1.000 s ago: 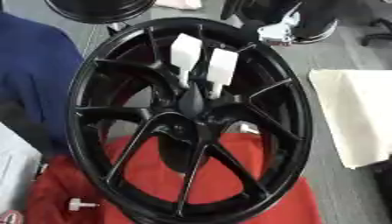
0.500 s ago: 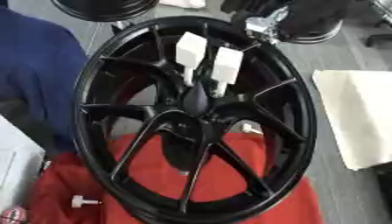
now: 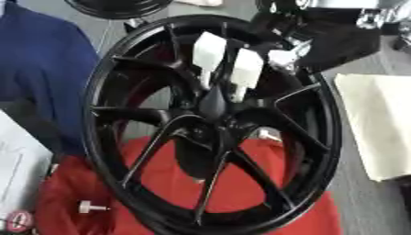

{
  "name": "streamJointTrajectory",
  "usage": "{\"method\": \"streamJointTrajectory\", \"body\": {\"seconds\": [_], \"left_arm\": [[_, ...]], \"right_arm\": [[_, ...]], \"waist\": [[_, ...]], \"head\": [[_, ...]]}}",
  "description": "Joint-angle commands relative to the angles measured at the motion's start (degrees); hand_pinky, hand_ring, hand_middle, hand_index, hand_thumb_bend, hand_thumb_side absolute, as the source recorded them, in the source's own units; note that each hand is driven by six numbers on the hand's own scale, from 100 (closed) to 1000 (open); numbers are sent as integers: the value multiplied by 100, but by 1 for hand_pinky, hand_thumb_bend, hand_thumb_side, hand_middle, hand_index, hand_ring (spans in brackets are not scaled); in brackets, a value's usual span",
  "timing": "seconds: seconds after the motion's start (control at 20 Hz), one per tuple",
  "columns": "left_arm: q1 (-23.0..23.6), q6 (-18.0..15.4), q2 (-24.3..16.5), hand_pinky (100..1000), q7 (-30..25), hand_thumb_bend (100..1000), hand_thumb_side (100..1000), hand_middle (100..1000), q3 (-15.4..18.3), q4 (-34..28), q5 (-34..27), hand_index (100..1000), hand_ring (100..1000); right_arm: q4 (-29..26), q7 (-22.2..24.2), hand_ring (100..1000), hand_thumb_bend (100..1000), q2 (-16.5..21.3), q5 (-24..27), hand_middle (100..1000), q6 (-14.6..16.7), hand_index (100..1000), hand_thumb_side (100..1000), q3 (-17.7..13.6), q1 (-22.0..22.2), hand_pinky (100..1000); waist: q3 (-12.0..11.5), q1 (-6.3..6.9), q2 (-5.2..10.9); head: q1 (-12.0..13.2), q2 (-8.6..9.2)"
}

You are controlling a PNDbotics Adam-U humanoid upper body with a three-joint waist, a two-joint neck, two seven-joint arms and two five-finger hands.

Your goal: Pull the pin out of the wheel hub.

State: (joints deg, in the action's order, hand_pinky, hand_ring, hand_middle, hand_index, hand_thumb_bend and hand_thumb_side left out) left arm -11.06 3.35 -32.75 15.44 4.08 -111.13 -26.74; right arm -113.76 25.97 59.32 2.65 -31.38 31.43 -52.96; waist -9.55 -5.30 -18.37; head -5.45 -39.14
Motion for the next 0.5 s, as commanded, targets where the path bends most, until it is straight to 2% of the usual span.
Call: {"method": "streamJointTrajectory", "body": {"seconds": [0.05,0.35,0.5], "left_arm": [[-16,2,-140,817,-13,184,753,741,24,-56,46,746,778],[7,20,-117,817,-16,182,758,742,19,-41,67,746,778],[12,26,-107,818,-24,181,760,743,14,-37,79,746,778]], "right_arm": [[-83,-181,911,100,198,72,853,90,872,547,-19,-53,851],[-83,-445,917,100,205,30,860,135,883,561,85,-9,853],[-83,-600,932,100,204,-57,880,51,904,612,116,32,860]], "waist": [[-10,17,67],[-2,-16,22],[1,-20,11]], "head": [[75,92],[94,123],[99,136]]}}
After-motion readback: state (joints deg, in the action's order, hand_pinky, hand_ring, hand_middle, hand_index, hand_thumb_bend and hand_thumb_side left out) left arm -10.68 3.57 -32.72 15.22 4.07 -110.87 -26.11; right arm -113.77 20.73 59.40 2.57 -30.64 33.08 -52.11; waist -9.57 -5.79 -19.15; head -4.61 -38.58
